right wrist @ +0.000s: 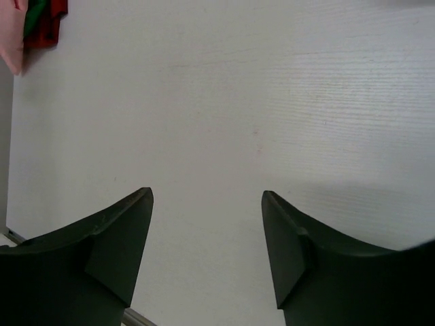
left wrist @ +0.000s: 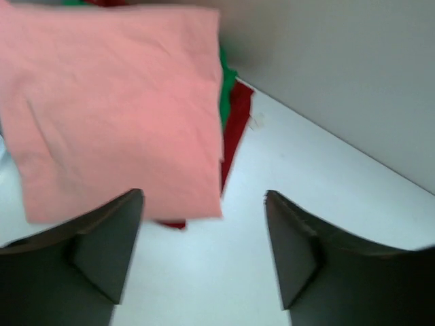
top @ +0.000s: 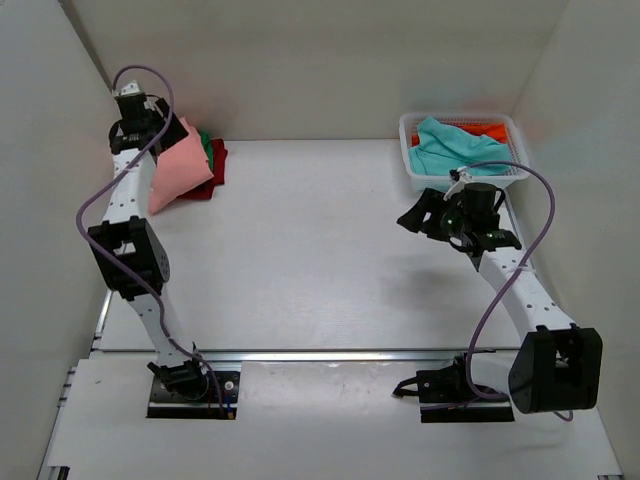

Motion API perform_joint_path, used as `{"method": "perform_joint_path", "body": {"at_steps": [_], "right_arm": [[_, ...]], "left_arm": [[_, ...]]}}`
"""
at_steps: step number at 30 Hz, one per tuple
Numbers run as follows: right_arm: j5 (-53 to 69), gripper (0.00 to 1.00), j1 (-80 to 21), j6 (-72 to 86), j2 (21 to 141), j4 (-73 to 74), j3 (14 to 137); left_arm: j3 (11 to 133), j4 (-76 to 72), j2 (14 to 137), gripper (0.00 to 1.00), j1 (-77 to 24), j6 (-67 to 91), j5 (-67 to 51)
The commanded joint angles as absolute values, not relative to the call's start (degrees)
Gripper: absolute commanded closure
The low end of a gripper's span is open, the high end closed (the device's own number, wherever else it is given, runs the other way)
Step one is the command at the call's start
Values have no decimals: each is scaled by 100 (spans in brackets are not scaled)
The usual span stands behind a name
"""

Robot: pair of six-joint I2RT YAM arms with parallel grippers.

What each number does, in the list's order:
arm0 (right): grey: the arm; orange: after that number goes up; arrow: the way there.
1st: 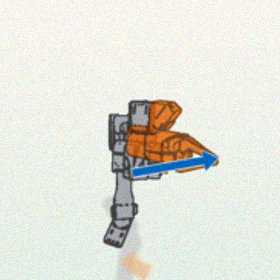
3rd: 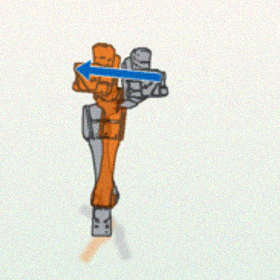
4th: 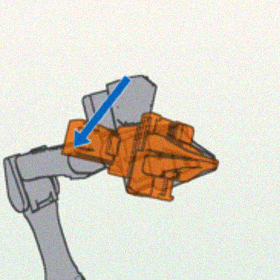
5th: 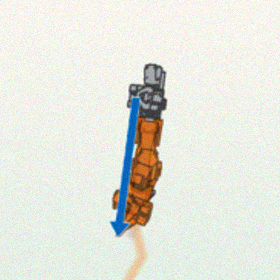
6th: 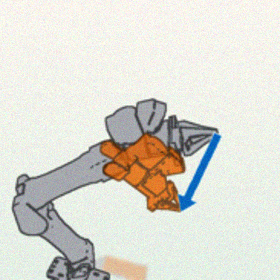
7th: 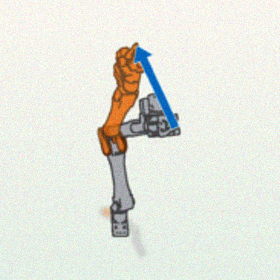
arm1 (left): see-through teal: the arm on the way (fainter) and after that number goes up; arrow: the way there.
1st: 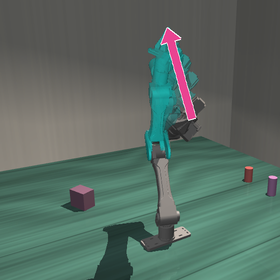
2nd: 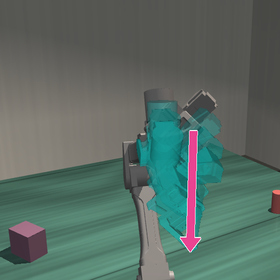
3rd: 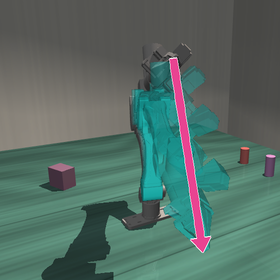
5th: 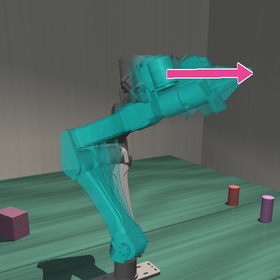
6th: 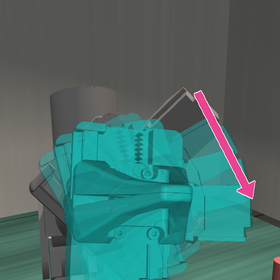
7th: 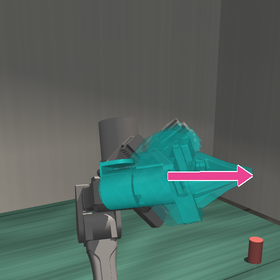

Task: Fold and stack the t-shirts
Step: Put the neatly folded tshirt into the corner of the board with the left arm

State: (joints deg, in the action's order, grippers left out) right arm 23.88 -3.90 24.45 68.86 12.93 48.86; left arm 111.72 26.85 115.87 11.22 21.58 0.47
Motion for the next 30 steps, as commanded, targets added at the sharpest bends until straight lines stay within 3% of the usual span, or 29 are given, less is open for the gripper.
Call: {"method": "perform_joint_path", "body": {"at_steps": [1, 2, 3, 4, 5, 6, 7, 9, 10, 15, 19, 23, 30], "right_arm": [[2295, 36, -220, 2522, 6758, 1536, 5290], [2198, 36, -150, 2618, 6794, 1660, 5430], [2162, 33, -149, 2602, 6794, 1713, 5501], [2084, 26, -184, 2575, 6864, 1827, 5572], [2066, 2, -185, 2549, 6925, 1950, 5651], [2074, 1, -176, 2471, 6978, 2021, 5808], [2013, 1, -193, 2418, 7100, 2213, 5897], [2082, 1, -97, 2373, 7390, 2608, 6361], [2005, 1, -36, 2373, 7505, 2845, 6633], [2399, 1, 211, 2093, 8847, 4172, 8046], [2733, 1, -384, 1898, 9448, 5762, 9218], [3109, 1, -905, 2546, 8957, 5591, 8502], [3455, 1, -1275, 3111, 8595, 4842, 7575]], "left_arm": [[10200, 3251, 10533, 22, 696, 2443, -69], [9647, 3252, 10355, 28, 520, 2530, -149], [9320, 3139, 9945, 44, 223, 2610, -263], [8742, 3094, 9775, 48, 98, 2645, -342], [8301, 3129, 9408, 51, -243, 2741, -386], [8149, 3181, 9117, 45, -377, 2812, -465], [7799, 3199, 8836, 29, -595, 2952, -509], [7385, 3514, 8449, 14, -834, 3145, -781], [7322, 3629, 8177, 2, -852, 3129, -800], [7032, 4357, 7401, 1, -1317, 2576, -588], [6366, 4790, 6813, 1, -1091, 2864, -2322], [5371, 4458, 6058, 1, -1098, 3340, -3513], [5371, 4166, 6055, 1, -1213, 3173, -3648]]}}
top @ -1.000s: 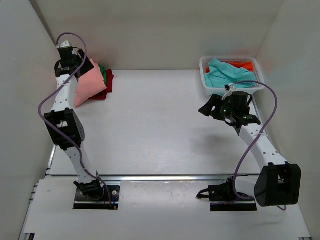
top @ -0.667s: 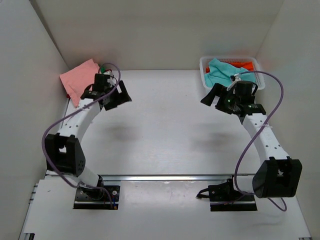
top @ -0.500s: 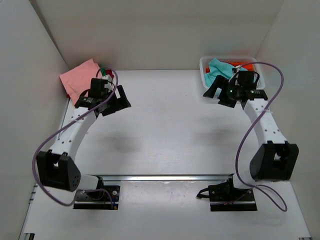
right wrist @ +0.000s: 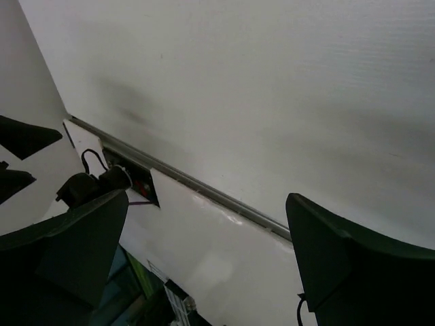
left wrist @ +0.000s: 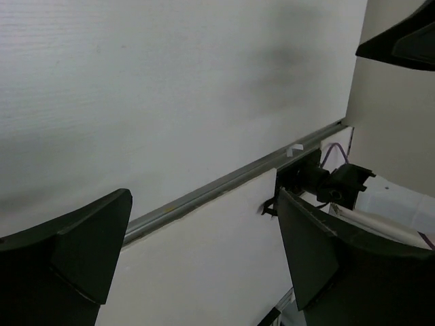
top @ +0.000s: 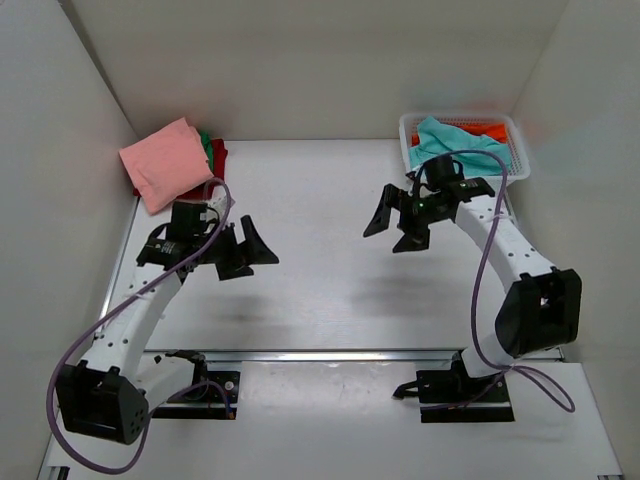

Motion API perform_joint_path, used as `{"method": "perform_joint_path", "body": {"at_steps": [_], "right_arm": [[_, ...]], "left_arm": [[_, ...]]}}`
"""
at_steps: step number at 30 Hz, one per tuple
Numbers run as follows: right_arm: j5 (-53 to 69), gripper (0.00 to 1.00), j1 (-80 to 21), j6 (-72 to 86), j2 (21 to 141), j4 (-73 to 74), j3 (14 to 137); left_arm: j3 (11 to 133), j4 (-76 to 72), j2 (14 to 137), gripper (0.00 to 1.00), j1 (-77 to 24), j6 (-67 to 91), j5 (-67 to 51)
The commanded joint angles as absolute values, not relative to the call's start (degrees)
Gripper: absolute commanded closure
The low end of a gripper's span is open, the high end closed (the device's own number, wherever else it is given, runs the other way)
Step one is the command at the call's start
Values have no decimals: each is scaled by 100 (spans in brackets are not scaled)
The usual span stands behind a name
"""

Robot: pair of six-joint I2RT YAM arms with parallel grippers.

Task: Fold and stack the t-shirts
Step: Put the neatly folded tshirt into the corner of the board with the left arm

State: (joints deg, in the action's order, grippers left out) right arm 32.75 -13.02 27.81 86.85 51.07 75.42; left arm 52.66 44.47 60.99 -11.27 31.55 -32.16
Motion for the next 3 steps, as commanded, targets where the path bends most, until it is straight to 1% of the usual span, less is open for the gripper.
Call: {"method": "perform_joint_path", "body": {"at_steps": [1, 3], "right_arm": [[3385, 1, -1335, 3111, 8596, 4834, 7628], [3384, 0, -1406, 3111, 8569, 4755, 7655]], "left_arm": [[5361, 4131, 6073, 1, -1195, 3173, -3674], [5379, 4035, 6169, 1, -1195, 3164, -3709]]}}
